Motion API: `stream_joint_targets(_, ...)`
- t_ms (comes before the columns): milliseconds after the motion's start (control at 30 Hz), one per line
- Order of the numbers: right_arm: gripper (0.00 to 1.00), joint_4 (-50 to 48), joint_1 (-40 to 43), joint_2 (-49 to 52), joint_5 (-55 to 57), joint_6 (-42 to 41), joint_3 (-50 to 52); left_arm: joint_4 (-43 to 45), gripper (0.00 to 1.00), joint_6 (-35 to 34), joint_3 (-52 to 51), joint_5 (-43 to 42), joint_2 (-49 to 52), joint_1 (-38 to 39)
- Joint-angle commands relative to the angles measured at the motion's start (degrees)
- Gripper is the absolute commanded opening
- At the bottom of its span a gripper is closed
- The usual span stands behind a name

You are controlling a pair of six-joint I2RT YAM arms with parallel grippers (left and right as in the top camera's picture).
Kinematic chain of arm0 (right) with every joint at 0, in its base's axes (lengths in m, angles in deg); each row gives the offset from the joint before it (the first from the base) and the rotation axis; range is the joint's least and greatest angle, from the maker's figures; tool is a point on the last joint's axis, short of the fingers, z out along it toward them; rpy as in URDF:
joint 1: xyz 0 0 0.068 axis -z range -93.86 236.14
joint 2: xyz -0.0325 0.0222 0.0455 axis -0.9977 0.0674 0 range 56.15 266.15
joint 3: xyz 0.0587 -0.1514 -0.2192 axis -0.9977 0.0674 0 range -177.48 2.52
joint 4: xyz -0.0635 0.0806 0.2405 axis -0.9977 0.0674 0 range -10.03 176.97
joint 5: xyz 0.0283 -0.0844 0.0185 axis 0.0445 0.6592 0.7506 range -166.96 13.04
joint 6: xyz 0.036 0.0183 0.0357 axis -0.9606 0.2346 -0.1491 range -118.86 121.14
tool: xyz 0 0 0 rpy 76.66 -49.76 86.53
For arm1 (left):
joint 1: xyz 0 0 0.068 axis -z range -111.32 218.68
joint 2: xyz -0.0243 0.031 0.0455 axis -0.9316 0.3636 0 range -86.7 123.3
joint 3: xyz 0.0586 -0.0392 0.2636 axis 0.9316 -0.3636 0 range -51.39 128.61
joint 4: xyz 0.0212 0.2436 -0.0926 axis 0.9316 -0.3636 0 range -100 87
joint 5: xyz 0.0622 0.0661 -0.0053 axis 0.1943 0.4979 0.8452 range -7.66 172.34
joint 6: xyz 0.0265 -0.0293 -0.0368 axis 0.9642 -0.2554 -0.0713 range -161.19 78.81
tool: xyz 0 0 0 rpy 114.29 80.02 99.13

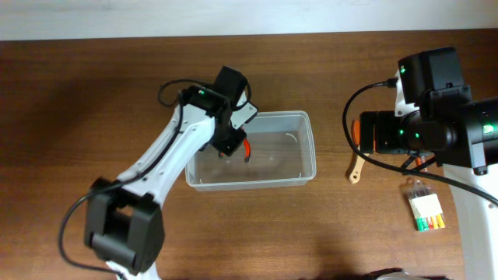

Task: Pack container
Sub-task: 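Lower the pliers into the box and open the left gripper, then retract the left arm and move the right gripper to the scraper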

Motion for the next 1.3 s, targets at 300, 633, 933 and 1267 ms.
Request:
stream_joint_targets(300, 0.99, -0.1, 0.3, -0.7, 1.1, 0.3, -0.7, -0.1, 0.02, -1.2, 0.2, -0.6, 8.9, 0.0)
stream_joint_targets(633, 0.99, 0.0, 0.3, -0.7, 1.1, 0.5, -0.7, 0.1, 0.53, -1.2, 0.2, 4.3, 9.7, -0.2)
stream_joint_targets(933, 0.99, -4.3, 0.2, -0.7, 0.3, 0.5, -0.7, -4.8, 0.56, -1.2, 7.3, 5.7, 4.0, -0.2)
stream_joint_targets(1267, 0.99, -8.4, 1.3, -2.0, 1.1, 2.6, -3.6, -7.1, 0.87, -5.0, 11.1, 13.7, -14.2, -11.8)
